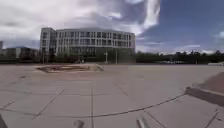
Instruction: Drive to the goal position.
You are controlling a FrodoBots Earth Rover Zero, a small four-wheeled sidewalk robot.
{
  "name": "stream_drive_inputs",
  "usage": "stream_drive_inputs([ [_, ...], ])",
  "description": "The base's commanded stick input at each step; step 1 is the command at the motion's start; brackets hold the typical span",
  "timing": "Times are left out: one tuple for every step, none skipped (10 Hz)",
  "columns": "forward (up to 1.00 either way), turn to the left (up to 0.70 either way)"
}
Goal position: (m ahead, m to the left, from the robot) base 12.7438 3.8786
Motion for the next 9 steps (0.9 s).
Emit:
stream_drive_inputs([
  [1.0, 0.0],
  [1.0, 0.0],
  [1.0, 0.0],
  [1.0, 0.0],
  [1.0, 0.0],
  [1.0, 0.0],
  [1.0, 0.0],
  [1.0, 0.0],
  [1.0, 0.0],
])
